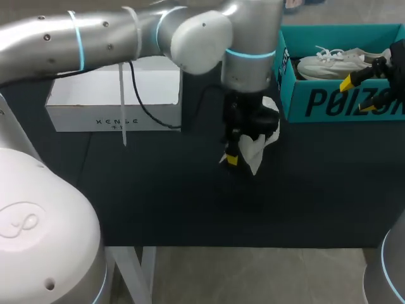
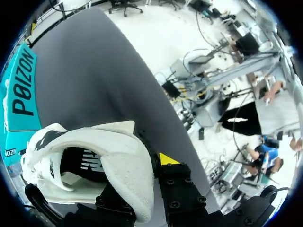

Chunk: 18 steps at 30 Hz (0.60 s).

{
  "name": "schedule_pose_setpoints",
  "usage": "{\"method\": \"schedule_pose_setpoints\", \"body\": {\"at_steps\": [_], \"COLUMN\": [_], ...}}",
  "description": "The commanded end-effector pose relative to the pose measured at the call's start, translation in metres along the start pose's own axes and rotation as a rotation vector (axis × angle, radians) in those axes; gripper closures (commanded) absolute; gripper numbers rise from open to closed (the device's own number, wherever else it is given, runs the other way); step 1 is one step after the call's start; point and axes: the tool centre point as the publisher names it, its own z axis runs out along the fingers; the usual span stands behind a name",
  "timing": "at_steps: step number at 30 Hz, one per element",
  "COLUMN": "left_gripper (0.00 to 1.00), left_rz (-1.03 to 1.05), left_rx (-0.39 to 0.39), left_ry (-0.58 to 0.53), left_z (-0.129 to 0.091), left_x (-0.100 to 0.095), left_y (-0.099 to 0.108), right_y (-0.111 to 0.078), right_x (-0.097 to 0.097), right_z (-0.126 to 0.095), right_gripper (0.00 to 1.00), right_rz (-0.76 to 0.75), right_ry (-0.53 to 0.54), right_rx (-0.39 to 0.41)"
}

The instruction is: Take the shoe out of the shoebox, open the shoe tongue, remove and reinsert the insole, then place the shoe into the shoebox

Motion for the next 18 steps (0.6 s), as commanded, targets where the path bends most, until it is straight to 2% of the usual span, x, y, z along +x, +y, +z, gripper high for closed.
{"method": "schedule_pose_setpoints", "body": {"at_steps": [1,18], "left_gripper": [1.0,1.0], "left_rz": [0.589,0.589], "left_rx": [0.016,0.016], "left_ry": [0.162,0.162], "left_z": [-0.038,-0.038], "left_x": [0.0103,0.0103], "left_y": [0.0501,0.0501], "right_y": [-0.0003,-0.0003], "right_x": [0.0,0.0], "right_z": [0.0003,0.0003], "right_gripper": [0.0,0.0], "right_rz": [0.001,0.001], "right_ry": [-0.002,-0.002], "right_rx": [0.0,0.0]}}
